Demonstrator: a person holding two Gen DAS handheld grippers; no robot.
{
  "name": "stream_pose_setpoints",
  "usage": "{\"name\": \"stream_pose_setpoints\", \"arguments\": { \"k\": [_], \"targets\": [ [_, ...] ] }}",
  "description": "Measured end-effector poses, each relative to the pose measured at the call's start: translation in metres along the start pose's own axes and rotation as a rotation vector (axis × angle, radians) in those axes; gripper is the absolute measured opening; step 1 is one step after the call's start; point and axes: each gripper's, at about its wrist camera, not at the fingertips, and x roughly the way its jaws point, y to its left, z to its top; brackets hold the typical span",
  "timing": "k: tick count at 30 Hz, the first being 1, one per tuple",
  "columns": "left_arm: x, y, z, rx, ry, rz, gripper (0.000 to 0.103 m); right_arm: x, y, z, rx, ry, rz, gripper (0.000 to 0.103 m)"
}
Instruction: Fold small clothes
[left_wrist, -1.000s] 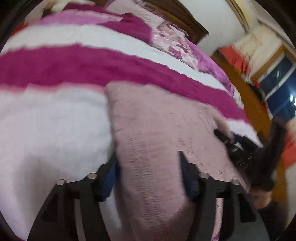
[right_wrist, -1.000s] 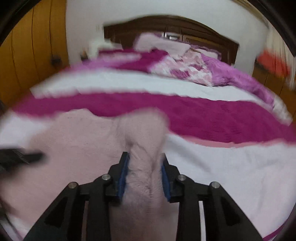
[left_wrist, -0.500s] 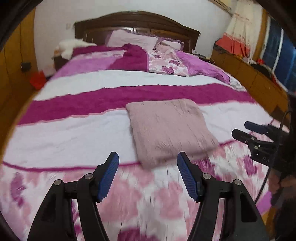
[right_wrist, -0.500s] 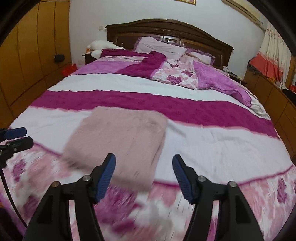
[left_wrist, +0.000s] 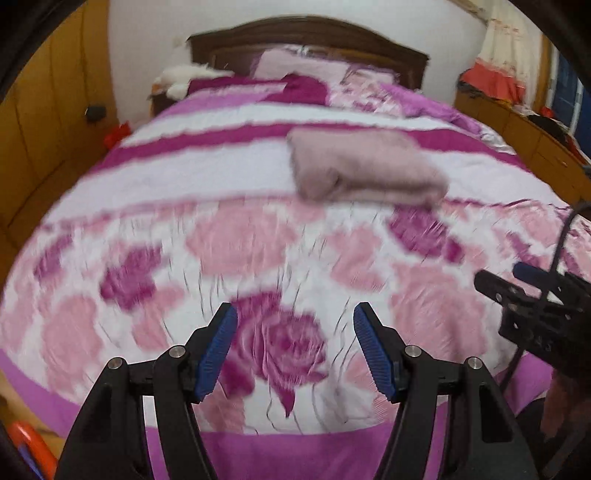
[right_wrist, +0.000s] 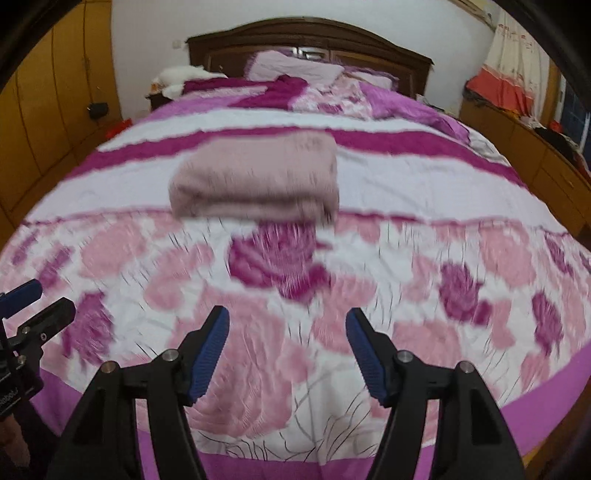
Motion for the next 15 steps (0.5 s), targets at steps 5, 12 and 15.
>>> {"name": "stream_pose_setpoints", "arguments": {
  "k": [5, 12, 15],
  "targets": [
    [0.029, 0.012, -0.031, -0.075, 0.087, -0.007, 0.043, 0.033, 0.001, -0.043, 0.003, 0.078, -0.005, 0.069],
    [0.033, 0.002, -0.047, 0.041, 0.006, 0.032, 0.049, 0.04, 0.005, -0.069, -0.057, -0.02, -0.038, 0.081],
    [0.034, 0.0, -0.05, 0.053, -0.022, 0.051, 0.052, 0.043, 0.004, -0.072, -0.064, -0.028, -0.03, 0.082]
  ]
}}
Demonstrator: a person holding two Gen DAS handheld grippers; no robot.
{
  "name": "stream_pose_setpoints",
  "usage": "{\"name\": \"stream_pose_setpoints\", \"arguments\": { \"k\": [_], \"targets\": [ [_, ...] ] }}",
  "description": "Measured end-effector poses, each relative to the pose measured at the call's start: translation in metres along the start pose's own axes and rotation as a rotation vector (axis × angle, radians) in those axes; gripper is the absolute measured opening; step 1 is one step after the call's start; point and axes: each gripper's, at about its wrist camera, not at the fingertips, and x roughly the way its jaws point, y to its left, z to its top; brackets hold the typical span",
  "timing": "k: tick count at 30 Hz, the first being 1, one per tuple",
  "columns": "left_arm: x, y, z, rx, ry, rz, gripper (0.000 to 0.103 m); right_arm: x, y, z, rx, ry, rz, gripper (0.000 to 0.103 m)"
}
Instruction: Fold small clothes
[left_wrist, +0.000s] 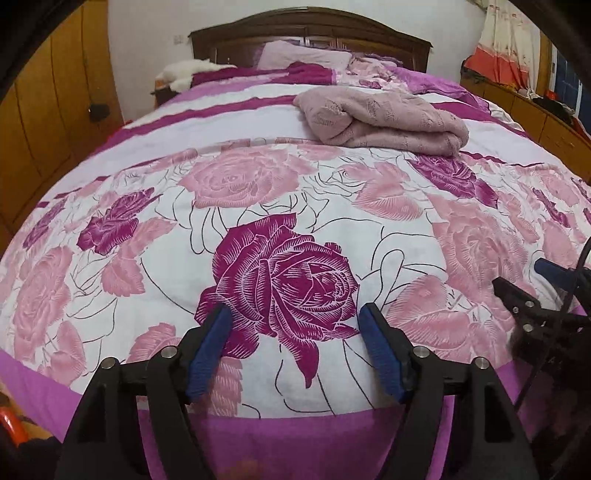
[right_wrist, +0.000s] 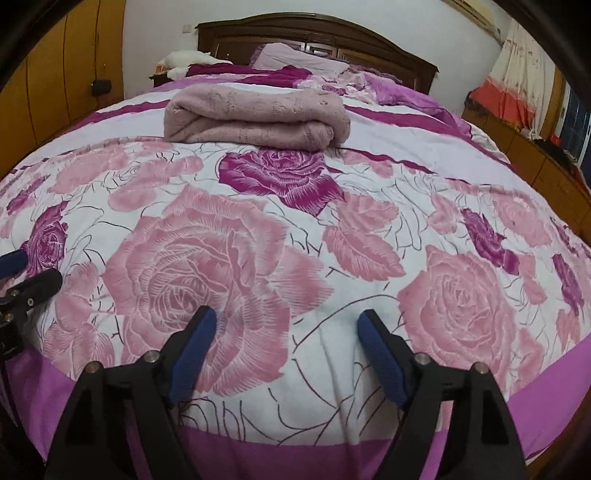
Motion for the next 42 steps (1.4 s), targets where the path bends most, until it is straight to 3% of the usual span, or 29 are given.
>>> {"name": "stream_pose_setpoints", "arguments": {
  "k": [16, 42],
  "targets": [
    [0.008, -0.007, 0.002, 0.01, -0.045, 0.028, 0.067, 0.002, -0.003, -0.004, 0.011, -0.032, 0.026, 0.083],
    [0.008, -0.01, 0.002, 0.018, -0.053, 0.029, 0.07, 0.005, 0.001, 0.0, 0.015, -0.037, 0.016, 0.084]
  ]
}}
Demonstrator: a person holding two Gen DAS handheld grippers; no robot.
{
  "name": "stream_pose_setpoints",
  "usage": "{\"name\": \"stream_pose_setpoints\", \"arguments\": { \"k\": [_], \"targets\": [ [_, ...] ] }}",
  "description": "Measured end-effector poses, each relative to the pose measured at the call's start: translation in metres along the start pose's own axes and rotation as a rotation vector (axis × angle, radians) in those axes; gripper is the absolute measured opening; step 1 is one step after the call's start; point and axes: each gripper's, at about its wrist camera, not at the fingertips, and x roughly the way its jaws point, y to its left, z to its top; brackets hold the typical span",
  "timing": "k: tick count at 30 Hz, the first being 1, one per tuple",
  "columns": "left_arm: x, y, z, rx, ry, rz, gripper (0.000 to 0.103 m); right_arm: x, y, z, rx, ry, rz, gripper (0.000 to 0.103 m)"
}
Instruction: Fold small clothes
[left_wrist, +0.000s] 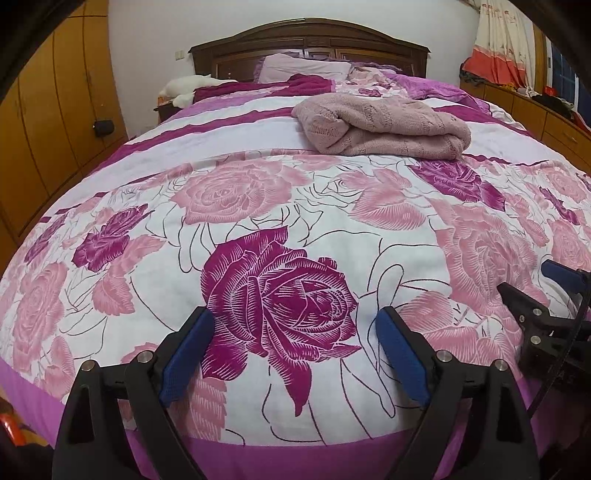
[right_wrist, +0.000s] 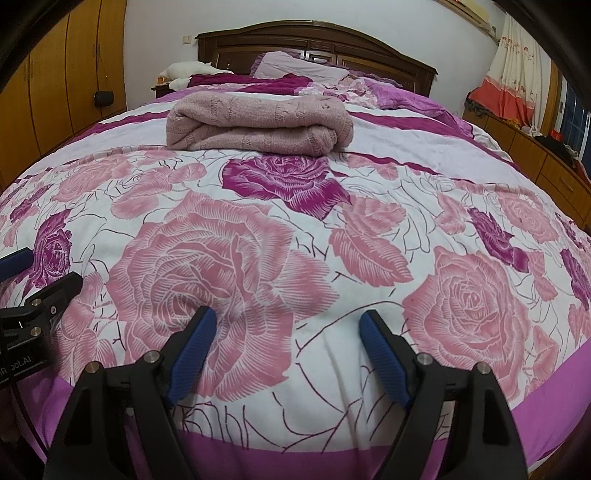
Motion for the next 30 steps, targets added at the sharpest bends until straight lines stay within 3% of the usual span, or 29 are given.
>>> {"name": "stream_pose_setpoints", "arguments": {
  "k": [30],
  "targets": [
    [0.0005, 0.0001, -0.0006, 0.002, -0.018, -0.006, 0.072, 0.0001, 0.0014, 0.0003, -0.004, -0.003, -0.003, 0.084]
  ]
}}
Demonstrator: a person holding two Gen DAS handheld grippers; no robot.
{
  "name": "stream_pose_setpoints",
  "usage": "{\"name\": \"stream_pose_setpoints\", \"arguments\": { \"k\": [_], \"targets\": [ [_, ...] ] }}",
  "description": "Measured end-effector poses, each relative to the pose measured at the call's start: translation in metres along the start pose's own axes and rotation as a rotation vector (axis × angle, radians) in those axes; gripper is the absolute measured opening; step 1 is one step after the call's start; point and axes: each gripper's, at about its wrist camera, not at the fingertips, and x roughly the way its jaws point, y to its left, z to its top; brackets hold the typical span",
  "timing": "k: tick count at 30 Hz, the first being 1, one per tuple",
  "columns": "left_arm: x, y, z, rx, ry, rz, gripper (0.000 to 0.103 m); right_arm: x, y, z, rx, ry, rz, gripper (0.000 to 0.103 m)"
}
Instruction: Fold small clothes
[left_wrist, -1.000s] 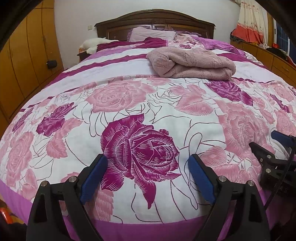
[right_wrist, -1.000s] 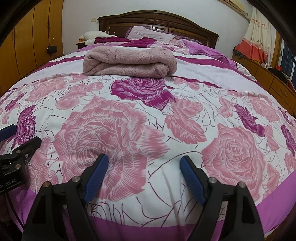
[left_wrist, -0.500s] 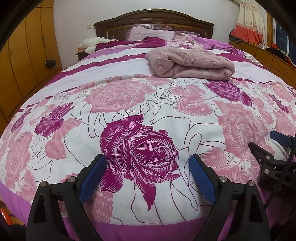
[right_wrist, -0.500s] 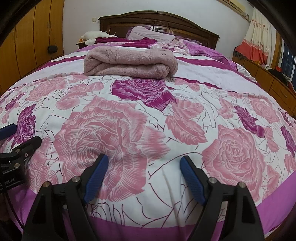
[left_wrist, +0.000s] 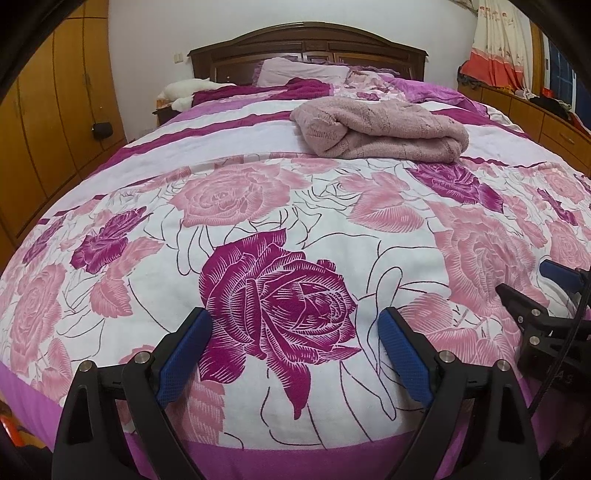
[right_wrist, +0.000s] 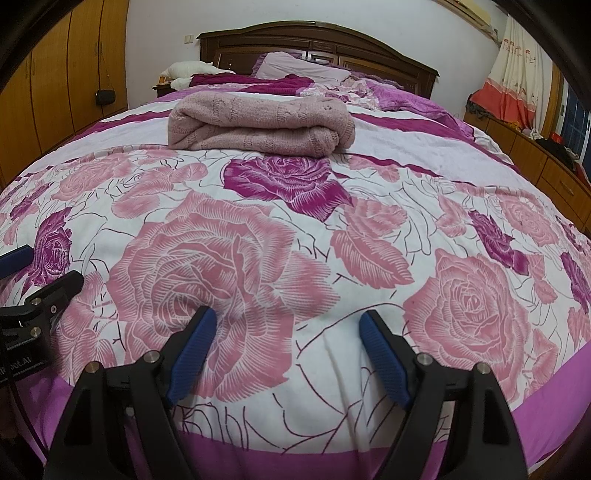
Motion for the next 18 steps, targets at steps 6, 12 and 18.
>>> {"name": "stream_pose_setpoints", "arguments": {
  "k": [6, 12, 18],
  "targets": [
    [0.001, 0.0019, 0.0009, -0.004, -0.003, -0.002, 0.074, 0.0003, 0.0003, 0.0005, 0.0, -0.001, 0.0, 0.084],
    [0.0011, 0.0015, 0.0008, -0.002, -0.003, 0.0, 0.074, 0.0012, -0.0018, 0.001, -0.003, -0.005, -0.003, 0.084],
    [0.0014, 0.0017, 0.0011, -0.005, -0.002, -0.006, 0.075, 0.0026, -0.0026, 0.0018, -0.005, -0.006, -0.003, 0.085]
  ]
}}
